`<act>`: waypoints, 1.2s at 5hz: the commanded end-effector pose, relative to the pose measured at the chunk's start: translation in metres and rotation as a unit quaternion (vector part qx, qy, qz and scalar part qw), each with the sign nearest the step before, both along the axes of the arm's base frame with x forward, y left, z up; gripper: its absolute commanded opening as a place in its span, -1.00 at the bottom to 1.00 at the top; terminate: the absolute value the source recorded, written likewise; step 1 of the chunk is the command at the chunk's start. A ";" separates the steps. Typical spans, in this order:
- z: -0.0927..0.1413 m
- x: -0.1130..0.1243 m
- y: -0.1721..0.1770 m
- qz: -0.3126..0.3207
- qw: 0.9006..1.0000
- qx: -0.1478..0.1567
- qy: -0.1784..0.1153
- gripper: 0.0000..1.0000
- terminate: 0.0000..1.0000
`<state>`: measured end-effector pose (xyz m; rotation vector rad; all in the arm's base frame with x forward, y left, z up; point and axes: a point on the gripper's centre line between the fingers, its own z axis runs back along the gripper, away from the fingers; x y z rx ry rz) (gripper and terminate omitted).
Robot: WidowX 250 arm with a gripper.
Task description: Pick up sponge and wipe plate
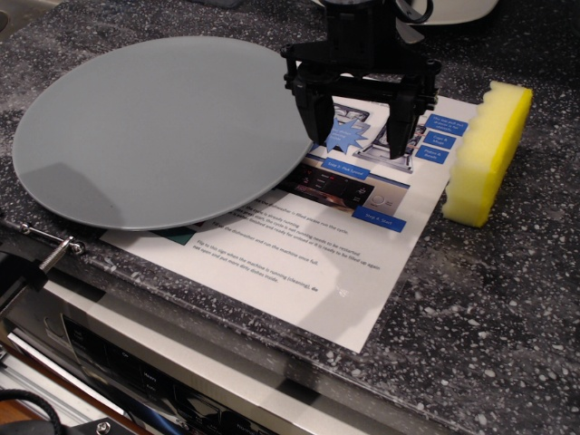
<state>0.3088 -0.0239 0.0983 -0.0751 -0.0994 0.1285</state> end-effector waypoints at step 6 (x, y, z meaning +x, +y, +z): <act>0.012 0.025 -0.092 0.042 0.996 -0.058 -0.055 1.00 -1.00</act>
